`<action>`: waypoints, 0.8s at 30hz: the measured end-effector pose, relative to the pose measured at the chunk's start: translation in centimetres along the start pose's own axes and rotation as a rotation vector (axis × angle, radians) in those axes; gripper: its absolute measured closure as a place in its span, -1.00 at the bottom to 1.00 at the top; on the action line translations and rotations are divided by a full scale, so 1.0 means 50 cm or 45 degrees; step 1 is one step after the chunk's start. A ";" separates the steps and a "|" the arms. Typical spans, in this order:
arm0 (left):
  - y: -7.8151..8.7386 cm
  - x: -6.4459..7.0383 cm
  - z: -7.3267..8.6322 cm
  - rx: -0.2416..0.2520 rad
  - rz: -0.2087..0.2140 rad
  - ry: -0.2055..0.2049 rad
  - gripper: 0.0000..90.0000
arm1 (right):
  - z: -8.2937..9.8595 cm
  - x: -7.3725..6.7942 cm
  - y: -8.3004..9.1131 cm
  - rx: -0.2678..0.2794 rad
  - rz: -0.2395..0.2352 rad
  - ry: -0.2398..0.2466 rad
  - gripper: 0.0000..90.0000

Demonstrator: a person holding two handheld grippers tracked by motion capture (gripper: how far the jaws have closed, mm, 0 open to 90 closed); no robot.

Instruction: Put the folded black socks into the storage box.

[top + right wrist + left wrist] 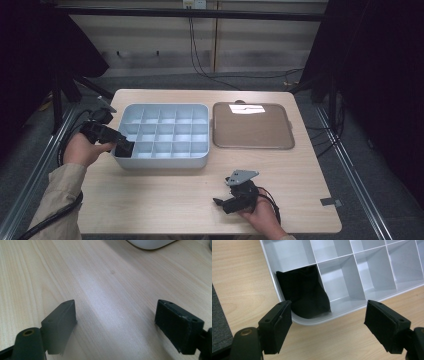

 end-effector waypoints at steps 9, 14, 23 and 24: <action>0.003 0.000 0.017 -0.002 0.013 -0.008 -0.52 | 0.000 0.000 0.000 0.000 0.000 -0.003 -0.62; 0.007 0.004 0.026 0.013 0.021 -0.014 -0.52 | 0.000 0.000 0.000 0.001 0.000 -0.001 -0.62; 0.005 0.010 0.046 0.027 0.037 -0.030 -0.52 | 0.000 -0.001 0.000 -0.001 -0.001 -0.004 -0.62; 0.004 0.012 0.048 0.033 0.039 -0.023 -0.51 | 0.000 -0.001 0.000 -0.001 -0.001 -0.004 -0.62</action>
Point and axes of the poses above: each handheld gripper's, and its own axes: y roughly backward along the jaws, z roughly out of its underside, x roughly to its right, the point moved 7 cm from there along -y, roughly forward along the jaws, and after that the axes turned 11 degrees about -z, right-handed, at the moved point
